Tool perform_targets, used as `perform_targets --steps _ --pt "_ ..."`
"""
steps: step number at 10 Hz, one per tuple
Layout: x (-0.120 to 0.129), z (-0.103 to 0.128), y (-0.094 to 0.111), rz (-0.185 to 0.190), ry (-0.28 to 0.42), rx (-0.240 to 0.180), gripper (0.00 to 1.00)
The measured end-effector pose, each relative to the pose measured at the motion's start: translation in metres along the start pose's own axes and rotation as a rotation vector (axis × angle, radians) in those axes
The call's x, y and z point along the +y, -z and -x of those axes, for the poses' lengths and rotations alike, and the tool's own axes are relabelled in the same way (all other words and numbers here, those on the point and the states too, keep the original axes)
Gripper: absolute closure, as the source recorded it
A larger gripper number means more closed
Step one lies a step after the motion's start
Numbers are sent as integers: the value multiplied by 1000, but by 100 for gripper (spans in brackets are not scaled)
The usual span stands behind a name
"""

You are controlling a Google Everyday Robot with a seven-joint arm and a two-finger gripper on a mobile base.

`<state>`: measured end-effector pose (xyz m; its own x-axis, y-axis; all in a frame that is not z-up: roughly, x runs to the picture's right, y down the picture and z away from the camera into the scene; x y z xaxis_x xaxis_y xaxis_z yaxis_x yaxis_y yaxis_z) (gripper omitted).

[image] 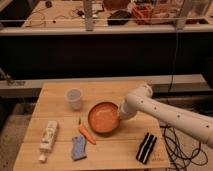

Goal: Drag the ceramic bowl in a circle

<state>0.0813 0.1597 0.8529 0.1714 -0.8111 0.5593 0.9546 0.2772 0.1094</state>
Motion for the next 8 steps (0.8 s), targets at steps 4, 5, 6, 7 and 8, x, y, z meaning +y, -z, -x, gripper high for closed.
perform_targets --steps 4,5,6,7,8 --pt "5 -81 -22 -2 -27 17 100" --pt "17 -96 -19 7 -42 29 100" --pt "32 -110 -12 17 -69 45 100" --pt "43 -117 -7 24 -93 59 100" --pt "59 -122 2 35 -134 77 100"
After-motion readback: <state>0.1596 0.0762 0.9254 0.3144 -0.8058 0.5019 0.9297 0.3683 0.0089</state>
